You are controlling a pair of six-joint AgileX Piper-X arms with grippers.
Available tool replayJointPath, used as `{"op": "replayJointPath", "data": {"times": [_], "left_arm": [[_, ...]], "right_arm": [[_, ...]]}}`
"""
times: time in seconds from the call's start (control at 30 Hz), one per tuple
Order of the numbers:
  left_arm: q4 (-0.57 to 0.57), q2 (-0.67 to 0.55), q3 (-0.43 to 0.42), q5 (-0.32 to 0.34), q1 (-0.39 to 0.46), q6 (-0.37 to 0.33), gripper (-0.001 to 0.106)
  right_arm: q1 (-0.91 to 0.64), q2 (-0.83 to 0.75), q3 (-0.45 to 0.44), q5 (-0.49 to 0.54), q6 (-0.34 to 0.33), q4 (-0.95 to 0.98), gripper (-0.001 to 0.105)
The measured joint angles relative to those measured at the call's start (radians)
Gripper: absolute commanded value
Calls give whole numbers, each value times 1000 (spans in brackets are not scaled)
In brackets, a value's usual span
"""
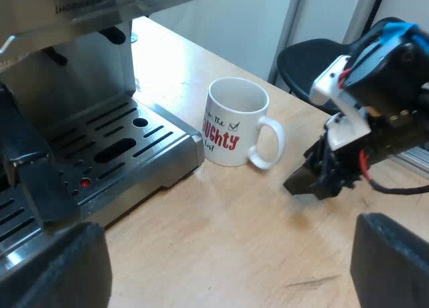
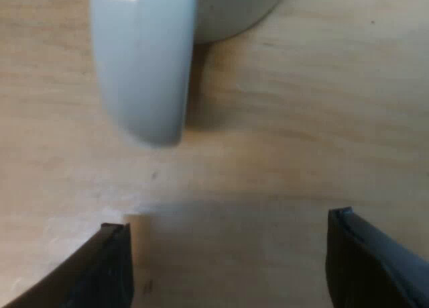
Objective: Remove mug from coffee machine
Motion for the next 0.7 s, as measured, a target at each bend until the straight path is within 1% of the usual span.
{"op": "replayJointPath", "data": {"times": [0.17, 0.27, 0.43, 0.57, 0.6, 0.63, 0.7], "left_arm": [[0, 0, 0, 0, 0, 0, 77], [0, 0, 0, 0, 0, 0, 77], [0, 0, 0, 8, 0, 0, 77], [0, 0, 0, 8, 0, 0, 77], [0, 0, 0, 8, 0, 0, 77], [0, 0, 0, 8, 0, -2, 77], [0, 0, 0, 8, 0, -1, 77]], "right_arm": [[0, -115, -25, -9, 0, 113, 63], [0, -186, -66, -9, 0, 219, 63], [0, -268, -160, -13, 0, 420, 63], [0, -311, -241, -13, 0, 510, 63], [0, -314, -248, -13, 0, 516, 63], [0, -324, -283, -13, 0, 543, 63], [0, -329, -303, -13, 0, 558, 63]]}}
